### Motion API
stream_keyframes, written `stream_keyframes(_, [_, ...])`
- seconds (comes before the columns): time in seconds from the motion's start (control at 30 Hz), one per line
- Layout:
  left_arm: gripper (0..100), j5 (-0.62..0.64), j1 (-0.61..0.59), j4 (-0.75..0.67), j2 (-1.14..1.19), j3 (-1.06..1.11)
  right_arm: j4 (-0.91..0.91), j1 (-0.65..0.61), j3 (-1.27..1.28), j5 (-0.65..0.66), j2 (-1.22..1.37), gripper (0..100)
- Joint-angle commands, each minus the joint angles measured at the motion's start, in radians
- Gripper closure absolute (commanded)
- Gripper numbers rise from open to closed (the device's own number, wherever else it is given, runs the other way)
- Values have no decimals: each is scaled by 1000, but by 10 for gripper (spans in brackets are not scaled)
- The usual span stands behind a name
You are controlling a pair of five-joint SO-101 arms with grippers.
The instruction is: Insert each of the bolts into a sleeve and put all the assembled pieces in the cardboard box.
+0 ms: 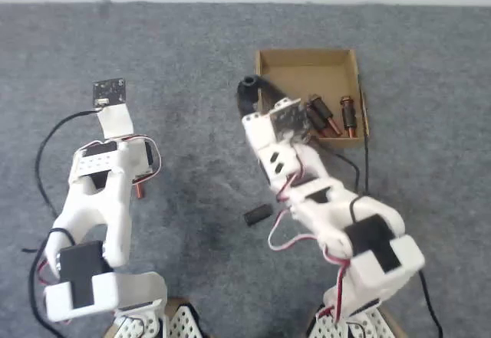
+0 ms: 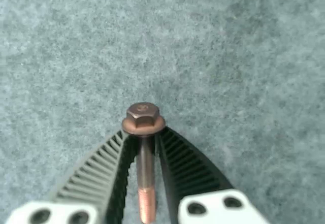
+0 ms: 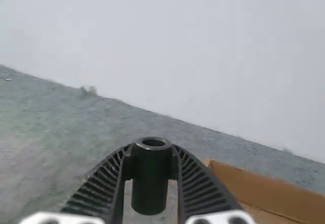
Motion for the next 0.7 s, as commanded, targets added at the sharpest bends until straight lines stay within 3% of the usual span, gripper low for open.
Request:
stream_keyframes(0.0, [988,6,2,-23,-55,-18,-35,-33,57,18,-136,992])
stream_keyframes(0.13, [988,6,2,-23,-55,-18,-42,-35,146,17,-196,992])
stream_keyframes(0.5, [988,3,26,-23,-55,-13,-320,-28,411,17,-213,992])
stream_keyframes(0.67, [988,3,26,-23,-55,-13,-329,-27,460,17,-205,992])
